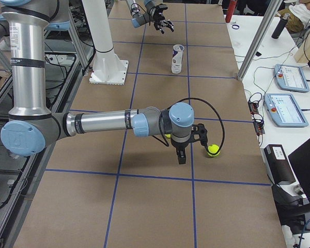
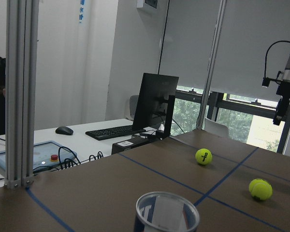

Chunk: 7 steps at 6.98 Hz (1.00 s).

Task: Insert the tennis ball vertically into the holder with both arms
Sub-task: 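Open and withdraw the left gripper while the right arm reaches toward the balls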

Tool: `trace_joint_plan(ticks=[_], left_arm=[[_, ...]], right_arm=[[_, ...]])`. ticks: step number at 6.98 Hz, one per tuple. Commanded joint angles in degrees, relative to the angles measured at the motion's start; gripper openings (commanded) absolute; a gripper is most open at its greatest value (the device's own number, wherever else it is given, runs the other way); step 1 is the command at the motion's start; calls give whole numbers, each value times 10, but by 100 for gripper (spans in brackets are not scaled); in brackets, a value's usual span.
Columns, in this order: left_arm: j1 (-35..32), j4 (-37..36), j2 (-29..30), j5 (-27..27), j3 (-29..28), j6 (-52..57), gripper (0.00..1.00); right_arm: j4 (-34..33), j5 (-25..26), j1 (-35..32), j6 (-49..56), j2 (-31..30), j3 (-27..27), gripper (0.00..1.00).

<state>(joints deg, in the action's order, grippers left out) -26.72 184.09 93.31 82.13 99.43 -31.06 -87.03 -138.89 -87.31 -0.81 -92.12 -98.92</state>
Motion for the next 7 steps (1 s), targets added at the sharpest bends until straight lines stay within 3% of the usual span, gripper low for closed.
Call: trace_joint_plan(ticks=[1, 3, 5, 7], left_arm=[[6, -18, -9, 14, -44, -12, 99], [7, -18, -8, 14, -54, -12, 99], [7, -19, -4, 14, -54, -12, 99], [7, -21, 6, 14, -53, -12, 99]], right_arm=[[34, -22, 67, -157, 0, -23, 100], [213, 85, 220, -398, 0, -29, 99], [244, 114, 293, -451, 8, -26, 100], [244, 118, 305, -442, 18, 3, 100]])
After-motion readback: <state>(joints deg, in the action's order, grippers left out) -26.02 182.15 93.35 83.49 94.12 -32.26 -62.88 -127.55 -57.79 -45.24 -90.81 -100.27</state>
